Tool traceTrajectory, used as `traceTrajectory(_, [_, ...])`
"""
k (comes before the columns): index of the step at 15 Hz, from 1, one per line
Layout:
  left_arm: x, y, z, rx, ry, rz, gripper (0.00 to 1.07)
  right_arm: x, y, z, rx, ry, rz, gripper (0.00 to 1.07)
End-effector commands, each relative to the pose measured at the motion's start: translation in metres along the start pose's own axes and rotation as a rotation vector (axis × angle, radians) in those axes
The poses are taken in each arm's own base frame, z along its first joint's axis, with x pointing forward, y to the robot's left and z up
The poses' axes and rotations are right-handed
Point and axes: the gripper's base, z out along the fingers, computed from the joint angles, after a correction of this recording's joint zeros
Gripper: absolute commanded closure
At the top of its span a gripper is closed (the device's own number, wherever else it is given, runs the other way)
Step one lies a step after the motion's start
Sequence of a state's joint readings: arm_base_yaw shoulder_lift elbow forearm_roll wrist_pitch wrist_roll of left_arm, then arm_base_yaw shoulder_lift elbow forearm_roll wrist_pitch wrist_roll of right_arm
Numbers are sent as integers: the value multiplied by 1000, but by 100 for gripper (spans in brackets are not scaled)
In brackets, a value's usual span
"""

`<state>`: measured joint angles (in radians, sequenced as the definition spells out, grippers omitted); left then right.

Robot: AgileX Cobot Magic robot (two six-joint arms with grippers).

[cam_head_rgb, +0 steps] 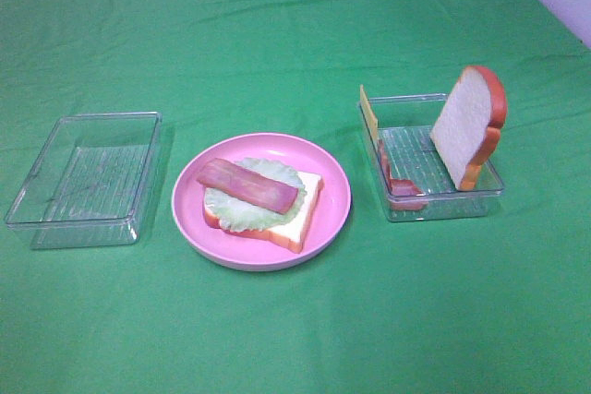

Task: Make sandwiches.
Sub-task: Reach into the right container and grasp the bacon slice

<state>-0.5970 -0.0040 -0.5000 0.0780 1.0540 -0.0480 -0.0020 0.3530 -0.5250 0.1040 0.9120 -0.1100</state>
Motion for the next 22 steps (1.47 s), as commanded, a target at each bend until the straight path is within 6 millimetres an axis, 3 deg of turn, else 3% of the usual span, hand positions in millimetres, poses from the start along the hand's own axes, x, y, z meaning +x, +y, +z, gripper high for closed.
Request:
traceTrajectory(1, [1,0,-3,4,-32,2,29,-22,3,18,-68,-1,75,39])
traceTrajectory(2, [1,0,-2,4,-30,2,29,-48,5,49,-130,128,113,39])
traceTrajectory(3, [1,0,-2,5,-30,0,29,-63,5,64,-158,190,108,39])
traceTrajectory(9, [1,-1,-2,17,-29,-7,29,-130,2,136,-252,341,79,39])
traceTrajectory(10, [1,-1,-2,17,-29,-7,29,-150,8,158,-275,381,43,39])
traceTrajectory(13, [1,-1,-2,18,-29,-7,29,-164,42,197,-291,444,-83,39])
traceTrajectory(16, [1,-1,-2,18,-29,-7,29,-170,77,235,-314,517,-82,39])
traceTrajectory(20, [1,-1,-2,18,-29,-7,29,-172,86,282,-310,599,-53,40])
traceTrajectory(22, [1,-1,-2,18,-29,-7,29,-162,89,311,-310,690,-52,46])
